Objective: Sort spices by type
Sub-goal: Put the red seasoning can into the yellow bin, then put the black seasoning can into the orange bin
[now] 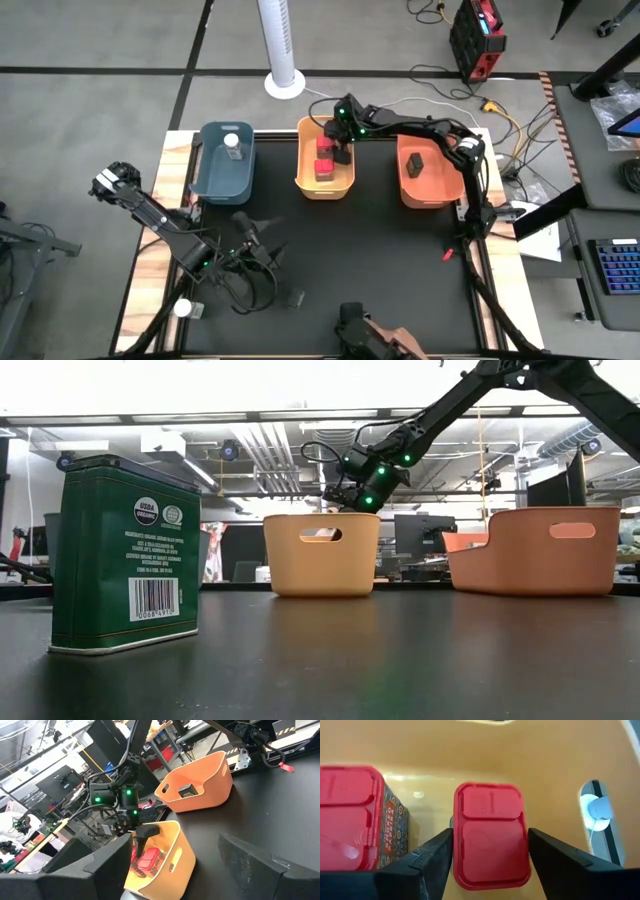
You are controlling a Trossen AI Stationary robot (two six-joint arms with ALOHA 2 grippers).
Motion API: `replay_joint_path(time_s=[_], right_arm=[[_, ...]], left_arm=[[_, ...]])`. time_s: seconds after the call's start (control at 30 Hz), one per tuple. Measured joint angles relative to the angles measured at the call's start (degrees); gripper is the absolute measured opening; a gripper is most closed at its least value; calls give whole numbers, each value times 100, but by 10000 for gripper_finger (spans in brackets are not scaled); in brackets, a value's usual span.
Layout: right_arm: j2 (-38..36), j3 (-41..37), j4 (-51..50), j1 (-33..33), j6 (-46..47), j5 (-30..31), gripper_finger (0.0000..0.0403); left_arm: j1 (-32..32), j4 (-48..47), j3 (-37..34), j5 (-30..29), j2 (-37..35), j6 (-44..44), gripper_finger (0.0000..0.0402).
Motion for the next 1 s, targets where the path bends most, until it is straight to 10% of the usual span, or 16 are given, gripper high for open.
replay_joint_path(time_s=[0.6, 1.0], right_arm=[[-1266, 145, -1114, 227, 491, -4, 223], [-2664, -138, -2538, 1943, 1536, 20, 177]], left_arm=[[0, 4, 0, 2, 0, -181, 278], [-2, 14, 1, 669, 0, -1210, 278]])
